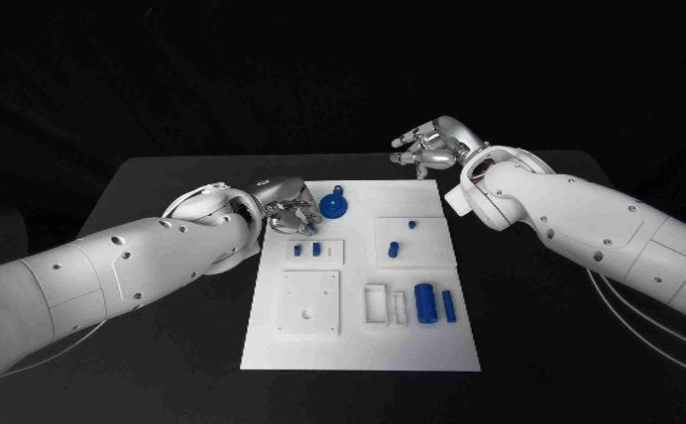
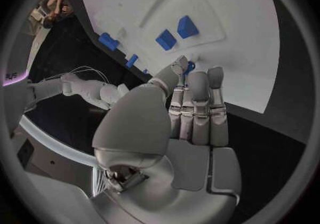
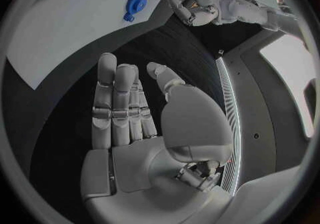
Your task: Assemble the parts on the task board
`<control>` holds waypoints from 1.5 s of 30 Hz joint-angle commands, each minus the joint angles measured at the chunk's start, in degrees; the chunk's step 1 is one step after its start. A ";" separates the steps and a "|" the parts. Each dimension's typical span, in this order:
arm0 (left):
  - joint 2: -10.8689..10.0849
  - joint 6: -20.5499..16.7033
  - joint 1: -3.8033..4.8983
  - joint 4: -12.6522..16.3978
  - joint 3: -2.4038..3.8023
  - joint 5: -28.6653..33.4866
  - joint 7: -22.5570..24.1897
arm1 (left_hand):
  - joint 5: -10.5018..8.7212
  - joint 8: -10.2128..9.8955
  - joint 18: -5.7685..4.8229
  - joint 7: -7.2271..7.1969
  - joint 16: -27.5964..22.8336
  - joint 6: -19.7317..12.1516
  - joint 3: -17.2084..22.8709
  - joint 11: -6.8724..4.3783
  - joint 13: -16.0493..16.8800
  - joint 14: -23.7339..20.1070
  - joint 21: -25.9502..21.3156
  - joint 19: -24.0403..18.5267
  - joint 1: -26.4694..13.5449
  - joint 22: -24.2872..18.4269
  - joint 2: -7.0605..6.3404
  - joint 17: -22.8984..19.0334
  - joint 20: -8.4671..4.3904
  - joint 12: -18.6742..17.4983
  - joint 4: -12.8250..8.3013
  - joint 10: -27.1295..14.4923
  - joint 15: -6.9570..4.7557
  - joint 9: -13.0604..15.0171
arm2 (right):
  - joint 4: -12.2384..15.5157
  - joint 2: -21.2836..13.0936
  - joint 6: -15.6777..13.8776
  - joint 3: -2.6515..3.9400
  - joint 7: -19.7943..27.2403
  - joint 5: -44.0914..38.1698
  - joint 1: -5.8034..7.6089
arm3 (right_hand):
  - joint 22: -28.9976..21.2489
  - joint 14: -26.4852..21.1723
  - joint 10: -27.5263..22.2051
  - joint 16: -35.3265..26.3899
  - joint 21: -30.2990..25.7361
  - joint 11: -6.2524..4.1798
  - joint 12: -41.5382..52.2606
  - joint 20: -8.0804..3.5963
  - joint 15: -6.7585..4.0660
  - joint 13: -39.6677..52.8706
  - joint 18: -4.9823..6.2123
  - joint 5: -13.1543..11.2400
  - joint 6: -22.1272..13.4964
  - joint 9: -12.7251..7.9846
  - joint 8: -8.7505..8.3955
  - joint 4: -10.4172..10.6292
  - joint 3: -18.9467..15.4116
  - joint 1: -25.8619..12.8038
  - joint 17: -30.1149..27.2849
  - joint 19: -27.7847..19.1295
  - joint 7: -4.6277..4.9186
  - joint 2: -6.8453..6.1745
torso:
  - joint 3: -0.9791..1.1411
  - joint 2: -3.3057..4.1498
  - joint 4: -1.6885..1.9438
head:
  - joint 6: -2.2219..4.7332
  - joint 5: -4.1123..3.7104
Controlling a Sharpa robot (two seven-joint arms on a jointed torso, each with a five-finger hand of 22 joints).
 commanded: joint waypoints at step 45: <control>1.16 0.70 -0.24 -1.60 -0.14 0.40 0.48 | 0.23 -0.12 1.07 0.09 -0.24 -0.55 0.10 0.19 0.19 0.25 -0.39 0.30 -0.03 1.05 0.80 0.18 0.06 0.21 0.43 0.50 -0.08 -0.02 | 0.04 0.16 0.29 0.03 0.58 -0.13 0.00 | -0.17 0.73 0.44 0.00 0.24 0.02 -0.10 -0.11 0.07 -0.08 0.32 0.40 -0.25 0.05 0.16 0.14 -0.11 0.07 -0.09 1.78 0.05 -0.25 | -0.01 -0.01 0.05 | -0.07 -0.14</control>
